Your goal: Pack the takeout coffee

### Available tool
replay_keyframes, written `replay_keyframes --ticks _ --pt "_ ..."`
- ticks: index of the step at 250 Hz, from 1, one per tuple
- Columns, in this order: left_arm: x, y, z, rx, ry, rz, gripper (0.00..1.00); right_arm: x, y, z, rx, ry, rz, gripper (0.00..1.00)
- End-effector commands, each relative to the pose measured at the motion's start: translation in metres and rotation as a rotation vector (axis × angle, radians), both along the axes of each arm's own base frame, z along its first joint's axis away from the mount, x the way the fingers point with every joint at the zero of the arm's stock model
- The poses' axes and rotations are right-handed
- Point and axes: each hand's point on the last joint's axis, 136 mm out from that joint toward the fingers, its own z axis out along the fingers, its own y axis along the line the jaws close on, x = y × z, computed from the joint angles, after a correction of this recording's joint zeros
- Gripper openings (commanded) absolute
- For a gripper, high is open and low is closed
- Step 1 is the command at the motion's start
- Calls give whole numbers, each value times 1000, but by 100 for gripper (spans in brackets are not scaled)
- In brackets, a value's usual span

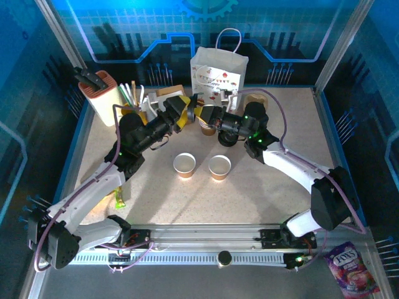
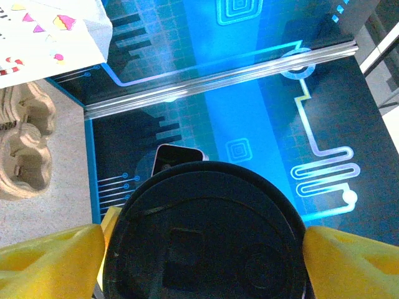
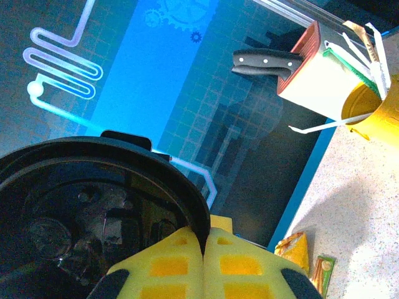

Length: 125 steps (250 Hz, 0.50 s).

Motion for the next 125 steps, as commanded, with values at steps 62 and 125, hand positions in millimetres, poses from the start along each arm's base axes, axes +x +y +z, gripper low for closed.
replay_keyframes --ticks 62,125 --pt "-4 -5 -6 -33 10 -33 80 1 7 4 2 -32 -7 5" --pt "-4 -6 -9 -48 21 -38 82 3 10 1 5 -23 -3 5"
